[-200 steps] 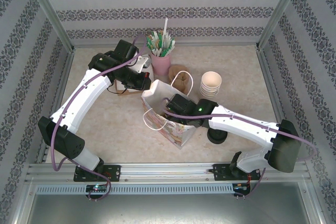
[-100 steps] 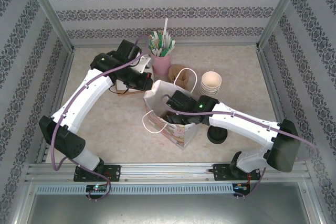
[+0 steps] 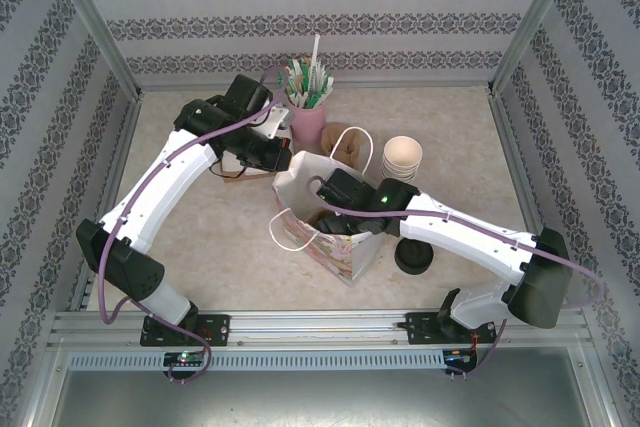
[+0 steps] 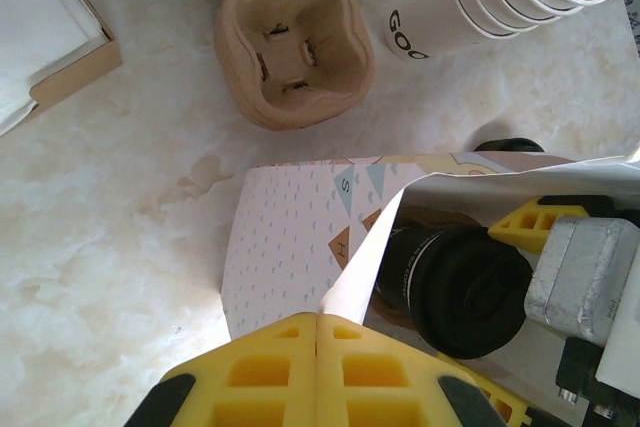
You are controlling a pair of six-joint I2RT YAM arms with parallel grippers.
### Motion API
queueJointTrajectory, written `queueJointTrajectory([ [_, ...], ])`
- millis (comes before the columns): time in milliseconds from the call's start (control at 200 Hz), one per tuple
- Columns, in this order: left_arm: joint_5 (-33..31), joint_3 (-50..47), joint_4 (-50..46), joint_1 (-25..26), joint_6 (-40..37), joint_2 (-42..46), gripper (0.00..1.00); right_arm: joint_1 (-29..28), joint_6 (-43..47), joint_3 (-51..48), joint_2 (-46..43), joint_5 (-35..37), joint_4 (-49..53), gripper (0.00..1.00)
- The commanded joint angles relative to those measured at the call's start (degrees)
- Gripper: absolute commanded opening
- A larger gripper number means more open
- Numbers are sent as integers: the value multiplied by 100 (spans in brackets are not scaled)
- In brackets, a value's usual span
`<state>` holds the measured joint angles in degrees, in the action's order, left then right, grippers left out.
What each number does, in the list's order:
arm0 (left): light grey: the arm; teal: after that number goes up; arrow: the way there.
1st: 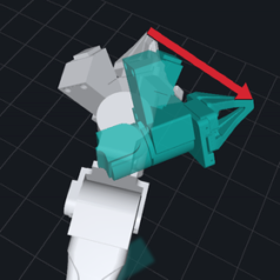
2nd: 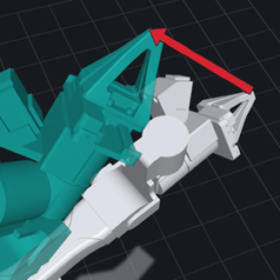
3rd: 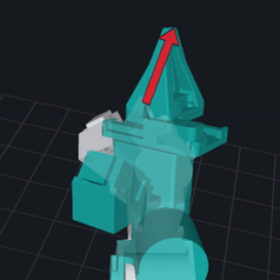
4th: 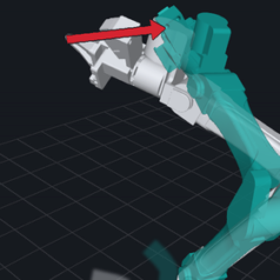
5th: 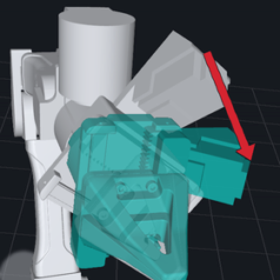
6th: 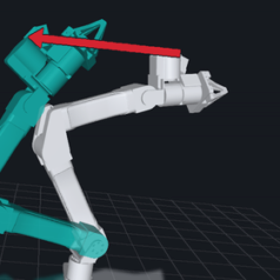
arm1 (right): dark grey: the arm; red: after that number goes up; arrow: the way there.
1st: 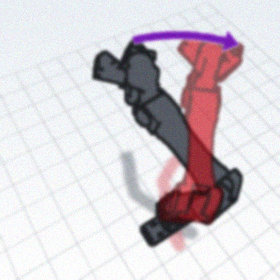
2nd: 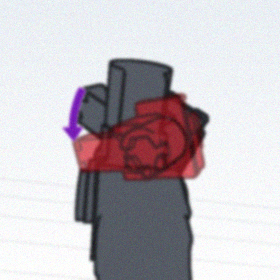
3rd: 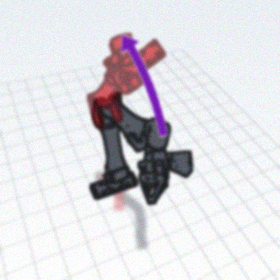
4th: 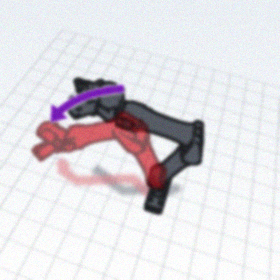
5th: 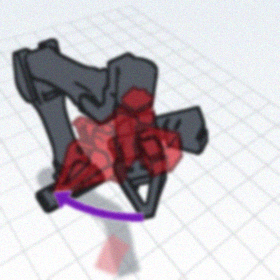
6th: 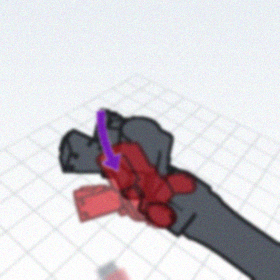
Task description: Pack the takeout coffee
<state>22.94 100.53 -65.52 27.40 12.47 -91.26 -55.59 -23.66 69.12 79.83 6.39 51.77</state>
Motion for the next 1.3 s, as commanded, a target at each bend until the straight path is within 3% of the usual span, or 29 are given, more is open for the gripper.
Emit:
queueJointTrajectory([
  [0, -382, 218, -208, 47, -61, -32, 0, 77, -60, 214, -20, -48, 237, 85],
  [864, -822, 467, -300, 217, -183, -111, 1, 75, -82, 541, -38, -131, 192, 98],
  [1294, -912, 519, -297, 251, -218, -164, 2, 80, -101, 705, -19, -154, 162, 98],
])
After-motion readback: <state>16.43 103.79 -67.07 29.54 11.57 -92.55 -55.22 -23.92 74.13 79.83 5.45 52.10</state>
